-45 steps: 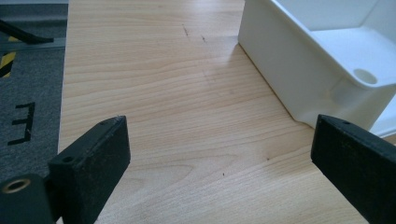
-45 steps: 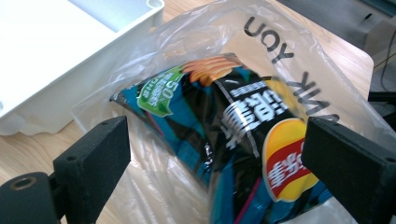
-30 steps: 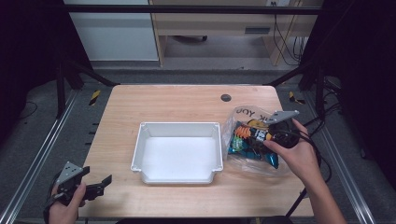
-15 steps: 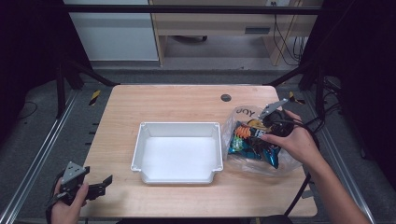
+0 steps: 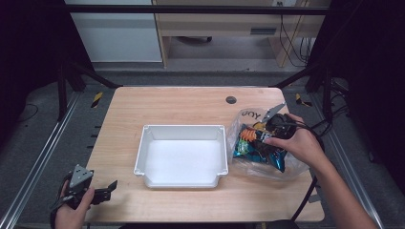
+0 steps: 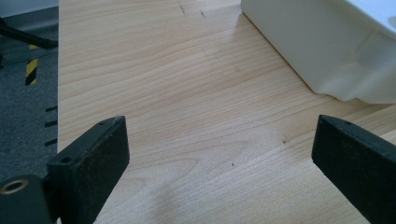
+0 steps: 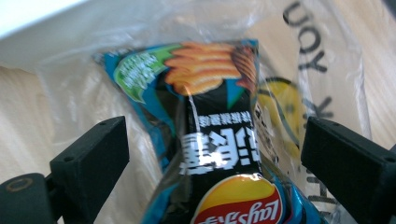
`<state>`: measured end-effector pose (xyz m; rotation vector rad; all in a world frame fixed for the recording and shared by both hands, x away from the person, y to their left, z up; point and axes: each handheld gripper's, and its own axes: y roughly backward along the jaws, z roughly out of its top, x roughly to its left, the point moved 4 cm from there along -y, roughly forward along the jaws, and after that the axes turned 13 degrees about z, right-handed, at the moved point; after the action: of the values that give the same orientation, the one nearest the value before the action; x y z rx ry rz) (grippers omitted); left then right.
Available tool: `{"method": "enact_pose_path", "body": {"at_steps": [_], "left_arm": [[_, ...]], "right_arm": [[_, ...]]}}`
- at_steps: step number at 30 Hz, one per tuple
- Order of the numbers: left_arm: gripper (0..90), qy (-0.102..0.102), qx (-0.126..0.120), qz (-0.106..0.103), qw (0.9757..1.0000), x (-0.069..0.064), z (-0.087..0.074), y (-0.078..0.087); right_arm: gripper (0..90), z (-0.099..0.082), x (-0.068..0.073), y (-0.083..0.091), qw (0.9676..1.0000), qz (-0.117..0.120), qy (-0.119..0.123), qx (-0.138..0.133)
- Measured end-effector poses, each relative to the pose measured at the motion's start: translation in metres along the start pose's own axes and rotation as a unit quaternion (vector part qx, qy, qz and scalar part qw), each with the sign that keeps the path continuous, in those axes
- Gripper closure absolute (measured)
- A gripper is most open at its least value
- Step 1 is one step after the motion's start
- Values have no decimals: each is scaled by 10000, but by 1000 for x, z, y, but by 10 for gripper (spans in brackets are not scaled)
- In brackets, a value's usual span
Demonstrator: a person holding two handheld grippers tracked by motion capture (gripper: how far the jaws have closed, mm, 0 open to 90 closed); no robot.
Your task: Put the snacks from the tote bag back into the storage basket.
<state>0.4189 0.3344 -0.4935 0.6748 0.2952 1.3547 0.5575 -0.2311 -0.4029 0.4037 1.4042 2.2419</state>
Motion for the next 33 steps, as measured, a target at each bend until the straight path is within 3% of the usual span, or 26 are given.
{"method": "enact_pose_path", "body": {"at_steps": [6, 10, 14, 22, 33], "left_arm": [[37, 42, -51, 53, 10000, 1, 0, 3], [37, 136, -125, 136, 9997, 4, 2, 4], [37, 232, -125, 109, 9996, 5, 2, 3], [38, 409, -131, 175, 9989, 12, 0, 2], [40, 342, -42, 147, 9993, 8, -1, 0]], "right_arm": [[84, -4, -10, -16, 9996, 62, -40, 263], [84, -4, -9, -21, 9992, 47, 11, 392], [81, -2, -8, -26, 9990, 44, 71, 446], [109, -3, -14, -38, 9986, 60, -67, 516], [103, -11, -18, -58, 9970, 139, -95, 756]]}}
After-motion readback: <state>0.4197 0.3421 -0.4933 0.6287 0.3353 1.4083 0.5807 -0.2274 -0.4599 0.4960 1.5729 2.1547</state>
